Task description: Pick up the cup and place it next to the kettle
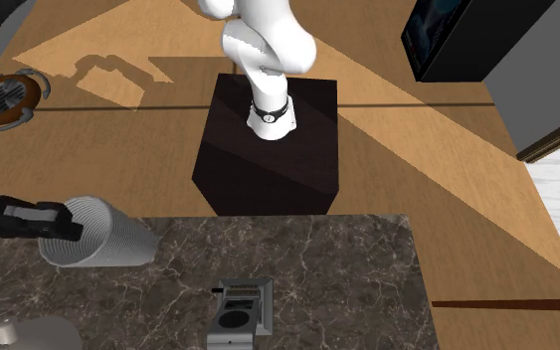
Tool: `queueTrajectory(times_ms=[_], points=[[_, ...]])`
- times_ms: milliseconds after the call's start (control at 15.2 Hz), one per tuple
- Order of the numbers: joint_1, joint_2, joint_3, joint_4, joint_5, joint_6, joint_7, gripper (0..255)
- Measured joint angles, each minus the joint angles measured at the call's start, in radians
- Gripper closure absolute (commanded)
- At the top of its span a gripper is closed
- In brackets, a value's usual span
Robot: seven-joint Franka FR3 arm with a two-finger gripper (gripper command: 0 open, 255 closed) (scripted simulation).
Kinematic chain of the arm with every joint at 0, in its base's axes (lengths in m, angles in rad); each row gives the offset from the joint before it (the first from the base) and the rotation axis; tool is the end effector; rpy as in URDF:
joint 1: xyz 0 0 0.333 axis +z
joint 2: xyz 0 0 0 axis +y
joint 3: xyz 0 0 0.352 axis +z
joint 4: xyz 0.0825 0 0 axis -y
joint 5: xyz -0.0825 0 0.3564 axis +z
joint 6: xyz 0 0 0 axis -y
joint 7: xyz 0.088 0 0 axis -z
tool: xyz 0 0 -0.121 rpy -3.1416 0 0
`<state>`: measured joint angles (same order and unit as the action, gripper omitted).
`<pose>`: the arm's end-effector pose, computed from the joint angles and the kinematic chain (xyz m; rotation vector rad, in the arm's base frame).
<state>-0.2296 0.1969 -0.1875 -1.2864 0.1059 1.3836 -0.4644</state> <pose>0.5341 -0.2062 0.6482 -3.0358 -0.0968 0.0885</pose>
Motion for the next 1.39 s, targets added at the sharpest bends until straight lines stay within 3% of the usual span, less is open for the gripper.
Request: queueTrajectory(times_ms=[132,462,594,1386], points=[[-0.035,0.045,-0.019,0.057,0.008,-0.018,-0.048,255],[-0.145,0.271,-0.046,0.401,0.058,-0.144,-0.143,255],[-0.156,0.280,-0.050,0.399,0.058,-0.137,-0.159,255],[-0.119,0.179,-0.053,0.074,0.033,0.087,-0.172,255]])
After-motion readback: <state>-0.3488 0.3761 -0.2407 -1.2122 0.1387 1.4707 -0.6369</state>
